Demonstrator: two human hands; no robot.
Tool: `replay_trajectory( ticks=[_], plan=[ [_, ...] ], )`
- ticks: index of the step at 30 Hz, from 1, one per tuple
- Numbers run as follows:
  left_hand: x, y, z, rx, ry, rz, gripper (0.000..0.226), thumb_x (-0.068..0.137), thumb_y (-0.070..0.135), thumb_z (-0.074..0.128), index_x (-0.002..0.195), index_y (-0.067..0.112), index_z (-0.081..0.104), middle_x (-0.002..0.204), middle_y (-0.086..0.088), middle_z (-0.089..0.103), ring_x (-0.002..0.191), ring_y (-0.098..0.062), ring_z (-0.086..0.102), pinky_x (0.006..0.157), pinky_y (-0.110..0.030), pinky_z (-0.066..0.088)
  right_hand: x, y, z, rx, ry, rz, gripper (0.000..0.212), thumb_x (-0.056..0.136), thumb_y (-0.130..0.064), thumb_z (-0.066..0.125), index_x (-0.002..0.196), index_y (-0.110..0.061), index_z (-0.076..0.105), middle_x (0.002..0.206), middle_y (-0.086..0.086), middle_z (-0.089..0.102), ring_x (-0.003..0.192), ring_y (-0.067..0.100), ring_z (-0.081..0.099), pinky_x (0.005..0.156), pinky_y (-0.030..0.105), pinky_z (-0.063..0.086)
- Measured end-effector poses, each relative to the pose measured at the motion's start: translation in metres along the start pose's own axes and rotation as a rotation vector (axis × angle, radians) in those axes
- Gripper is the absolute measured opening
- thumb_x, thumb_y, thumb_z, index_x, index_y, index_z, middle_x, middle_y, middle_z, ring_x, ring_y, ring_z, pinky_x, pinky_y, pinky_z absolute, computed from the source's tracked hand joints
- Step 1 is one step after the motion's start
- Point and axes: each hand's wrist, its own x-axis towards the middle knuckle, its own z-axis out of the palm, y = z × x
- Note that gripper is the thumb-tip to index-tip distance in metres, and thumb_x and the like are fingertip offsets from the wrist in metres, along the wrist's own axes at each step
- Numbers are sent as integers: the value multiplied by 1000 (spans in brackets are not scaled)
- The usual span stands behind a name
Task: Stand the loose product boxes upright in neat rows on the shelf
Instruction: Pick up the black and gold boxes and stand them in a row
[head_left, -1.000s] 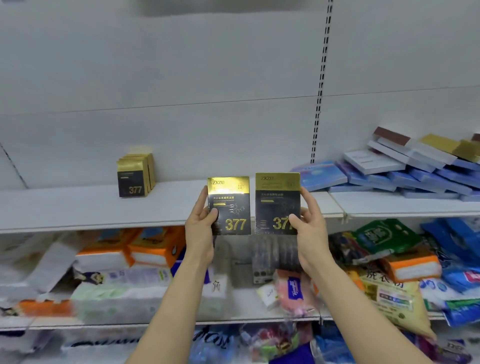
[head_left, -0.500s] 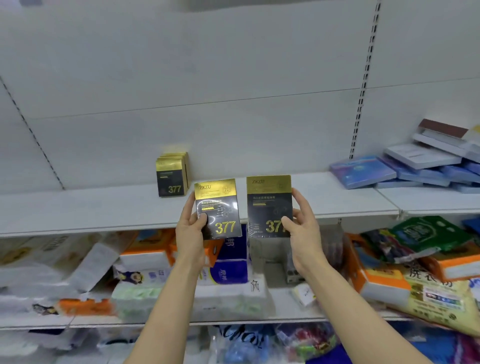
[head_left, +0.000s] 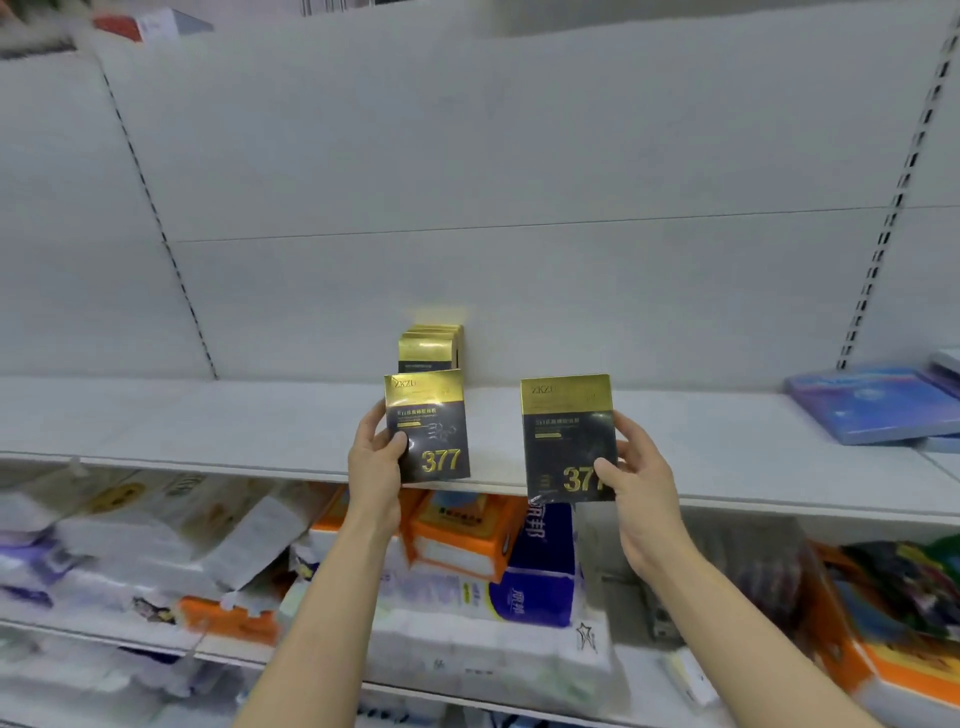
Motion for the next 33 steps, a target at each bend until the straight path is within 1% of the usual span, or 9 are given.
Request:
replay_trajectory(
  ticks=[4, 8, 11, 14, 18, 23, 27, 29, 33],
  plan=[
    [53, -4, -10, 36, -1, -11, 48, 99, -4, 44, 140, 23, 49, 122, -15, 65, 99, -22, 66, 84, -35, 55, 14, 10, 32, -25, 36, 1, 45, 99, -5, 50, 129, -38, 52, 122, -4, 62, 111, 14, 58, 80, 32, 55],
    [99, -12, -16, 63, -58, -69, 50, 99, -5, 45, 139, 25, 50, 118, -13, 66, 96, -22, 67, 69, -29, 55, 24, 18, 66, -17, 102, 15, 48, 98, -2, 49, 132, -35, 51, 120, -4, 62, 109, 14, 59, 81, 32, 55],
    [129, -21, -18, 57, -120, -107, 49, 100, -3, 45, 139, 26, 48, 116, -11, 66, 97, -22, 67, 69, -31, 57, 32, 25, 92, -16, 135, 28, 48, 98, -1, 48, 133, -34, 51, 120, -2, 61, 110, 15, 59, 85, 34, 54],
    [156, -30, -20, 76, -153, -91, 50, 99, -5, 46, 137, 26, 50, 123, -10, 64, 106, -25, 65, 78, -36, 58, 36, 35, 115, -25, 167, 37, 48, 98, -1, 48, 134, -33, 50, 120, -3, 61, 109, 13, 58, 80, 30, 53],
    [182, -34, -21, 122, -155, -63, 49, 96, -3, 54, 133, 29, 53, 126, -4, 62, 112, -23, 62, 84, -38, 58, 41, 48, 145, -12, 175, 63, 48, 98, -1, 47, 133, -34, 52, 120, -2, 62, 110, 18, 59, 88, 40, 56],
    [192, -36, -21, 278, -195, 43, 45, 95, 6, 61, 135, 25, 54, 121, 0, 60, 106, -14, 59, 69, -14, 47, 58, 54, 187, -16, 128, 62, 51, 98, 4, 44, 131, -34, 52, 111, -3, 64, 102, 12, 60, 67, 18, 49],
    [188, -34, -26, 392, -204, 30, 38, 104, 20, 46, 142, 20, 47, 137, -3, 55, 120, -18, 54, 93, -24, 44, 82, 62, 215, -1, 113, 65, 52, 95, 6, 47, 130, -32, 53, 110, 5, 64, 101, 18, 63, 67, 25, 56],
    [180, -35, -31, 445, -323, 106, 37, 107, 25, 37, 142, 22, 46, 135, 1, 57, 116, -12, 56, 90, -16, 43, 96, 69, 224, -11, 126, 63, 54, 93, 9, 47, 131, -29, 53, 110, 10, 64, 96, 18, 64, 67, 26, 57],
    [173, -32, -41, 568, -581, 158, 43, 103, 19, 46, 142, 33, 37, 127, 10, 61, 108, -7, 61, 76, -14, 47, 113, 79, 237, -178, 135, 19, 52, 94, 9, 42, 131, -26, 55, 120, 5, 60, 101, 11, 59, 62, 12, 50]
  ],
)
